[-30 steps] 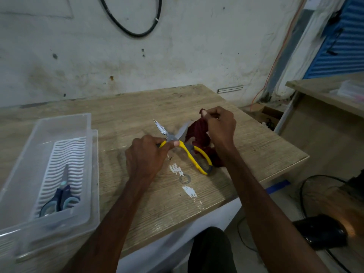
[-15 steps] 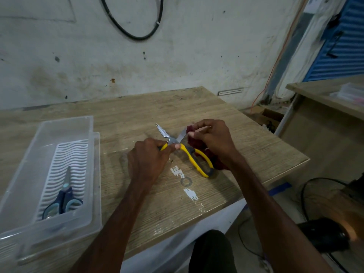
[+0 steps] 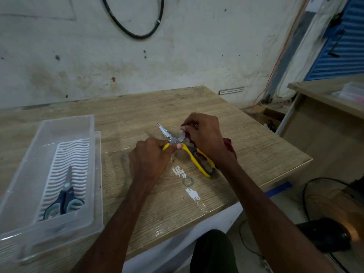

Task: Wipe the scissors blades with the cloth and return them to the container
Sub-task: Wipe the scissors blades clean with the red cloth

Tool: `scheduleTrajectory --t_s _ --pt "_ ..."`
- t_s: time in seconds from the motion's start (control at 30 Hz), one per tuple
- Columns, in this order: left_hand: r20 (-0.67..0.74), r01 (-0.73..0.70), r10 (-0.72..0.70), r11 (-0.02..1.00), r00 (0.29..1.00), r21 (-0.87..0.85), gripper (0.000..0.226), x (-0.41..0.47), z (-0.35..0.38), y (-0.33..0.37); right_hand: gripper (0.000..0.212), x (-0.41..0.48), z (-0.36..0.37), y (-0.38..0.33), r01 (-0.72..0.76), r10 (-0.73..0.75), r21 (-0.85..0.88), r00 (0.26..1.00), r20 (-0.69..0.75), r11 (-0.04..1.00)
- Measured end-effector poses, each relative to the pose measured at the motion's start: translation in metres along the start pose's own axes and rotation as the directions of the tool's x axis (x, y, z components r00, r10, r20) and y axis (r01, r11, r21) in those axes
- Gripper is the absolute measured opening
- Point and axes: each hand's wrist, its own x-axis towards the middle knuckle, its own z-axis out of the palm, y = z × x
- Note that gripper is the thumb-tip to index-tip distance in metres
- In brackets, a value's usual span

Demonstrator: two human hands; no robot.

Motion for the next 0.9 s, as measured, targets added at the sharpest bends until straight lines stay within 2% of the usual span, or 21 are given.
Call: scheduleTrajectory --t_s 0.03,0.1,0.2,0.33,0.43,0.5,0.6,0.73,0.8,0.9 --pt "-0.001 0.004 -0.004 1.000 1.000 0.001 0.046 0.000 0.000 -0.001 0.015 -0.003 0.004 0.001 0.036 -0.035 -0.039 0.999 0.025 0.999" --pt "-0.001 0.011 -0.011 1.000 1.000 0.002 0.047 0.001 0.001 -0.002 0.025 -0.015 0.010 0.000 0.080 -0.072 -0.122 0.995 0.062 0.989" --pt "0.000 0.006 -0.006 1.000 1.000 0.011 0.047 0.000 0.000 -0.001 0.015 -0.028 0.008 -0.002 0.153 -0.130 -0.189 0.983 0.130 0.970" --pt "-0.007 0.009 -0.009 1.000 1.000 0.004 0.044 -0.001 -0.003 0.004 0.018 -0.019 -0.001 0.000 0.151 -0.132 -0.141 0.982 0.134 0.979" --pt "0.008 0.011 -0.011 1.000 1.000 0.014 0.045 -0.001 -0.004 0.005 0.012 -0.017 -0.007 0.000 0.184 -0.166 -0.099 0.971 0.170 0.978" --pt "0.011 0.012 -0.013 1.000 1.000 0.018 0.044 -0.001 -0.005 0.006 0.012 -0.008 -0.017 0.004 0.127 -0.119 -0.041 0.980 0.158 0.991" --pt "0.010 -0.008 0.007 1.000 1.000 0.022 0.044 -0.002 -0.005 0.007 0.009 0.005 -0.016 0.006 0.068 -0.059 -0.071 0.990 0.125 0.995" --pt "-0.006 -0.002 0.002 0.999 1.000 0.032 0.043 -0.001 -0.003 0.005 0.020 -0.017 0.002 -0.007 0.151 -0.133 -0.097 0.976 0.171 0.984" --pt "-0.001 -0.010 0.010 0.999 1.000 0.045 0.044 0.000 -0.001 0.004 0.019 -0.017 0.004 -0.004 0.134 -0.120 -0.098 0.984 0.133 0.986" --pt "-0.004 -0.017 0.017 0.999 1.000 0.041 0.048 0.000 0.001 0.001 0.022 -0.001 0.009 0.004 0.032 -0.034 -0.133 0.999 -0.013 0.991"
